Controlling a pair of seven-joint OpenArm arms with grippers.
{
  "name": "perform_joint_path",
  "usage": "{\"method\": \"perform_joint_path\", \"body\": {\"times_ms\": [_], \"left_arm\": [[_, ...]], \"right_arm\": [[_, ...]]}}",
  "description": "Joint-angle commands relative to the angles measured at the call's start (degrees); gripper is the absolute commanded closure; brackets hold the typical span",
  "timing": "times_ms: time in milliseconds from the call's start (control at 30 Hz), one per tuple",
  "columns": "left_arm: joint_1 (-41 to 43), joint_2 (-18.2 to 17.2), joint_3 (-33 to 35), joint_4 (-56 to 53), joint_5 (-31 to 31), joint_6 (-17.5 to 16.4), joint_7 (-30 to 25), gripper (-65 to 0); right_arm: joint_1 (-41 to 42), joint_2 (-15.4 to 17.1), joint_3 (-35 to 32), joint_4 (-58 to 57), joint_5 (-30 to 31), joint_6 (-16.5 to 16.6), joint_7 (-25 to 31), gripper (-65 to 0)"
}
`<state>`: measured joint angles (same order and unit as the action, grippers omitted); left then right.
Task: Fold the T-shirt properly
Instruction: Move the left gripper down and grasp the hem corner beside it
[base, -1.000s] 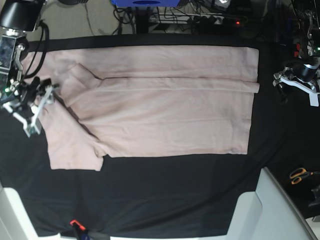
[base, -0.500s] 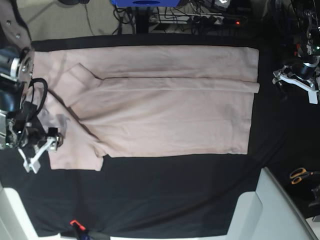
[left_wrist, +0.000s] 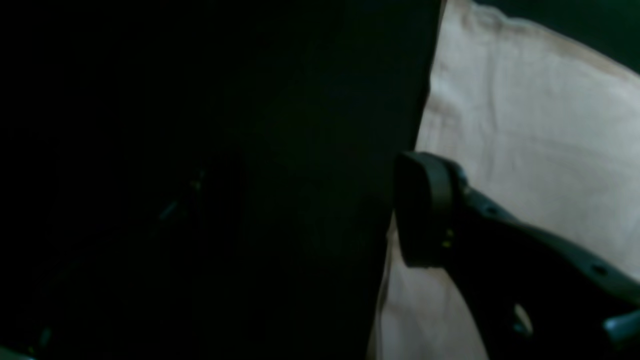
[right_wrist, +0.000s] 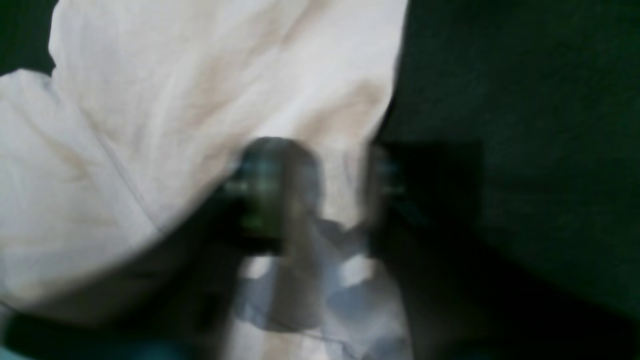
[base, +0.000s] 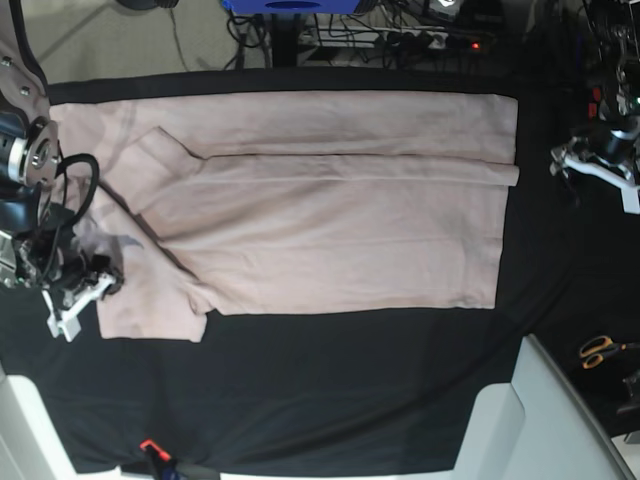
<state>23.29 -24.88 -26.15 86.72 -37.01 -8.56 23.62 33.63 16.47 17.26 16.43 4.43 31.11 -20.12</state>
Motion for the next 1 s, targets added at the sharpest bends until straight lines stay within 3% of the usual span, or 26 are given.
{"method": "perform_joint_path", "body": {"times_ms": [0, 67, 267, 400, 533, 633, 767, 967], "left_arm": [[-0.74, -1.27, -0.09, -0.26, -0.39, -0.01, -0.98, -44.1], [-3.02, -1.27, 0.0, -2.37, -0.39, -0.01, -0.98, -44.1], [-12.52, -1.89, 0.97, -10.54, 1.1, -0.01, -0.36, -44.1], [-25.62, -4.17, 8.44, -18.1, 10.42, -0.01, 7.64, -45.1], [-37.31, -3.91, 9.58, -29.09, 11.48, -0.19, 10.54, -45.3], [-43.82, -2.94, 13.54, -36.65, 11.12, -2.21, 10.27, -47.4], [-52.52, -0.48, 19.16, -49.13, 11.48, -5.2, 9.31, -65.0], [-62.37, 2.77, 24.0, -66.72, 11.48, -5.2, 1.39, -65.0]], "right_arm": [[1.67, 0.63, 0.02, 0.59, 0.28, 0.49, 0.21, -6.8], [1.76, 0.63, 0.02, 1.11, 0.37, 0.49, 0.21, 0.0], [1.05, 0.63, 0.37, 5.68, 0.37, 0.49, 0.21, 0.0], [1.05, 0.63, 0.19, 6.39, 0.37, 0.49, 0.03, 0.0], [1.05, 0.63, 0.02, 6.39, 0.37, 0.67, -0.06, 0.0], [1.05, 0.63, 0.02, 6.39, 0.37, 0.67, -0.06, 0.0], [1.05, 0.63, 0.02, 6.39, 0.37, 0.84, -0.06, 0.0], [0.7, 0.63, -0.07, 6.39, 0.28, 0.93, -0.14, 0.0]]}}
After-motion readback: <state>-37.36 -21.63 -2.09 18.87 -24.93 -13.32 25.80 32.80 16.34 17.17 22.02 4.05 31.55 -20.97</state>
